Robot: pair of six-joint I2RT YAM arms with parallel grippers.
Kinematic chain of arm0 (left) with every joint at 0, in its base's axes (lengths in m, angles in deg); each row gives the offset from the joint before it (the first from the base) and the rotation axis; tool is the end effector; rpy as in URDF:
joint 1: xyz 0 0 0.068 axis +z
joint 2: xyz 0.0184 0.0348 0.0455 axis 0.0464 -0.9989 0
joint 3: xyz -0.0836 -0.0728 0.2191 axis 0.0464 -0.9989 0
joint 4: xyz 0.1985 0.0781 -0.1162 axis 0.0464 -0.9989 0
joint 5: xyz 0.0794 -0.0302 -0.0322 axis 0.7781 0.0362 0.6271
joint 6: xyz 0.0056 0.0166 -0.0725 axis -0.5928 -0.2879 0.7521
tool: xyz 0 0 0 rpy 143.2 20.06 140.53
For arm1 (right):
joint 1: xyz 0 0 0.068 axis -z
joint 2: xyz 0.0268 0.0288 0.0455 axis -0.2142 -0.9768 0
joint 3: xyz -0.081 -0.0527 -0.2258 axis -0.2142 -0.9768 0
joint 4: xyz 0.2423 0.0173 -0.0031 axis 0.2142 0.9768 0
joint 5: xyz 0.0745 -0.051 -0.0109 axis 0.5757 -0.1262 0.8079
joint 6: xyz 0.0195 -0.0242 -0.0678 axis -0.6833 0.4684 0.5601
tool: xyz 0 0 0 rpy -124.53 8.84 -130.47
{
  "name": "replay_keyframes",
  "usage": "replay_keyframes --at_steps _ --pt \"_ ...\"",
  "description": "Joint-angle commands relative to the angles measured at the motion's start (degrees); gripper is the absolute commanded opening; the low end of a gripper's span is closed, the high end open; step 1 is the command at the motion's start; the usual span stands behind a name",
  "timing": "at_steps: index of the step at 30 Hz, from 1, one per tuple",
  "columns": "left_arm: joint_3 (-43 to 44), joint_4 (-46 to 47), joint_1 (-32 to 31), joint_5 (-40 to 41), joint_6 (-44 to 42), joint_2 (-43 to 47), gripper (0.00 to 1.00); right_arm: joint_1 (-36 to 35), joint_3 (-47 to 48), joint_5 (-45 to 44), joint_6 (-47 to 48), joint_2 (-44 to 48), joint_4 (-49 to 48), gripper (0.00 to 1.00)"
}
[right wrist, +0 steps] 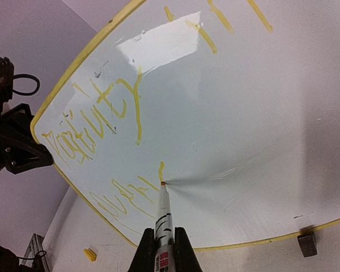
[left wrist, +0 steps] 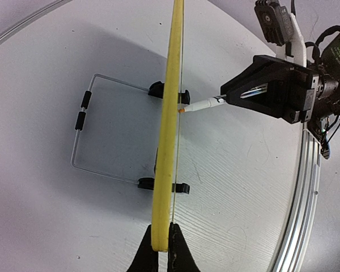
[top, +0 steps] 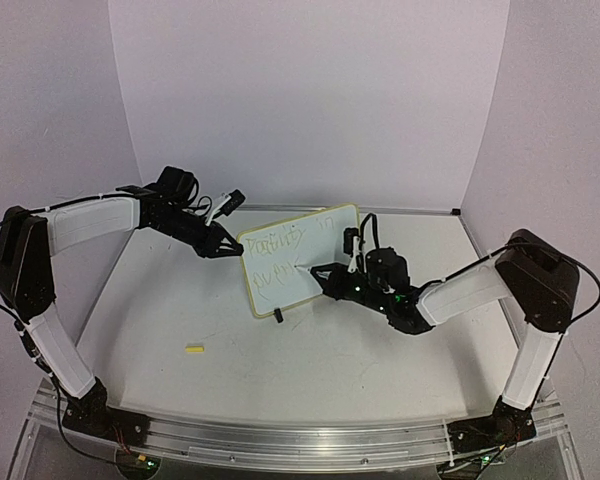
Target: Write a sentence on the whiteboard
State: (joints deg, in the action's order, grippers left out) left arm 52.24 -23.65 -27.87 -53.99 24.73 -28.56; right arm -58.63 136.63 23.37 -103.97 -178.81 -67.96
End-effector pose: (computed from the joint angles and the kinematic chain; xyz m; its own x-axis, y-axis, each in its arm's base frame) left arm 0.3063 -0.1876 0.2266 -0.4874 0.4665 -0.7381 0.8556 0.4238 -0.2971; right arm 0.2640 0.2842 0.1575 -0.5738 0.2763 -0.7710 -0.5451 0.5738 0.6112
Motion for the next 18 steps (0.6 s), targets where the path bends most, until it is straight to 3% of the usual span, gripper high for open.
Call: replay_keyframes --at_steps 1,18 --pt "0.5 -4.3 -1.2 2.7 -1.4 -1.3 0.00 0.1 -1.1 1.2 -2.2 -2.8 -1.3 0.00" --pt "0.5 -4.3 -1.2 2.8 -1.5 -1.4 0.00 -0.8 -1.9 2.2 -3.4 -3.2 -2.1 0.00"
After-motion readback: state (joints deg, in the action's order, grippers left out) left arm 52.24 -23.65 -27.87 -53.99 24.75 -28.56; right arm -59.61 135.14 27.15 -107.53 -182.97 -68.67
